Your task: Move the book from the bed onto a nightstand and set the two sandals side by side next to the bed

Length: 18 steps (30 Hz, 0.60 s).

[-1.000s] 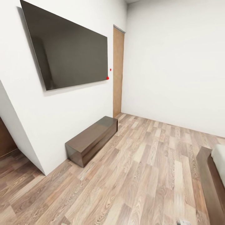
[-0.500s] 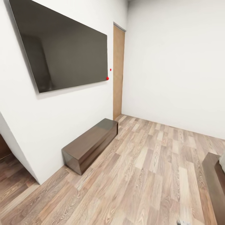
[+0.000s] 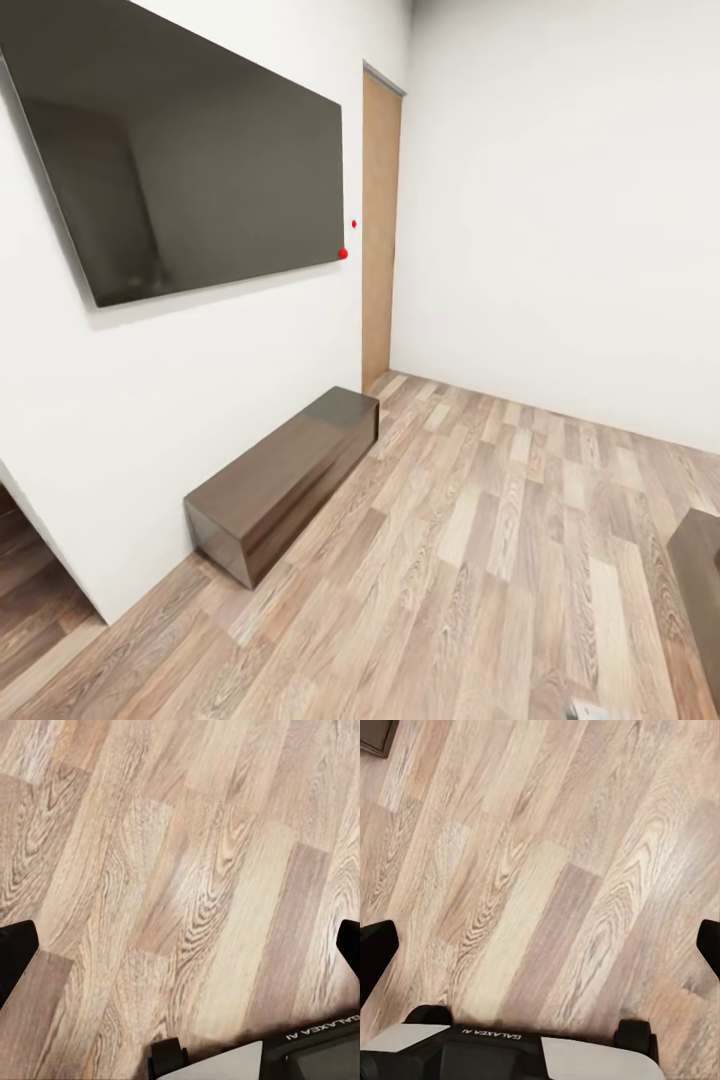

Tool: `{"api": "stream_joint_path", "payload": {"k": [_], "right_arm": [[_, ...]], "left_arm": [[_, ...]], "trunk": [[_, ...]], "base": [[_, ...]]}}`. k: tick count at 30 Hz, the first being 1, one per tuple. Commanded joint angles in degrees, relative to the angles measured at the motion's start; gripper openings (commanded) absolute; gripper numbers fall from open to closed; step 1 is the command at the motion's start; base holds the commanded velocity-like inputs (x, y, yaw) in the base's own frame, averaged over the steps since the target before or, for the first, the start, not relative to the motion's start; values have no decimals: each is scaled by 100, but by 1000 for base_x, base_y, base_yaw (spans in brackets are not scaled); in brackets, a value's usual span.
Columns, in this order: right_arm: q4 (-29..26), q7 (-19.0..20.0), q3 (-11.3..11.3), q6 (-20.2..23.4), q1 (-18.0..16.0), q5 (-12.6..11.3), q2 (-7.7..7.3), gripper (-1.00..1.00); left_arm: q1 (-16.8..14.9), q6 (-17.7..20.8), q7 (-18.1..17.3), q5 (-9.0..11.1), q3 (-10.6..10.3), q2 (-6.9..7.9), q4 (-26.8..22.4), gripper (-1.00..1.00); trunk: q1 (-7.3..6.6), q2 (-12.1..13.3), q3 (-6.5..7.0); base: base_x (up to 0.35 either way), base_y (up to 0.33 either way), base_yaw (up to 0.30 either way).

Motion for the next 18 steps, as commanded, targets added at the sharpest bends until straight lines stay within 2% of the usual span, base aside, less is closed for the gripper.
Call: {"api": "stream_joint_path", "payload": {"k": [1,18], "right_arm": [[20,25,-41,-7,-9,-5,-4,100],[20,25,-42,-7,-9,-5,-1,100]], "left_arm": [[-4,-18,-15,-53,48,2,4,100],[-3,-18,-15,-53,44,-4,4,100]], "trunk": [[4,-4,-7],[4,-4,-7]], "base": [[334,0,0],[334,0,0]]}}
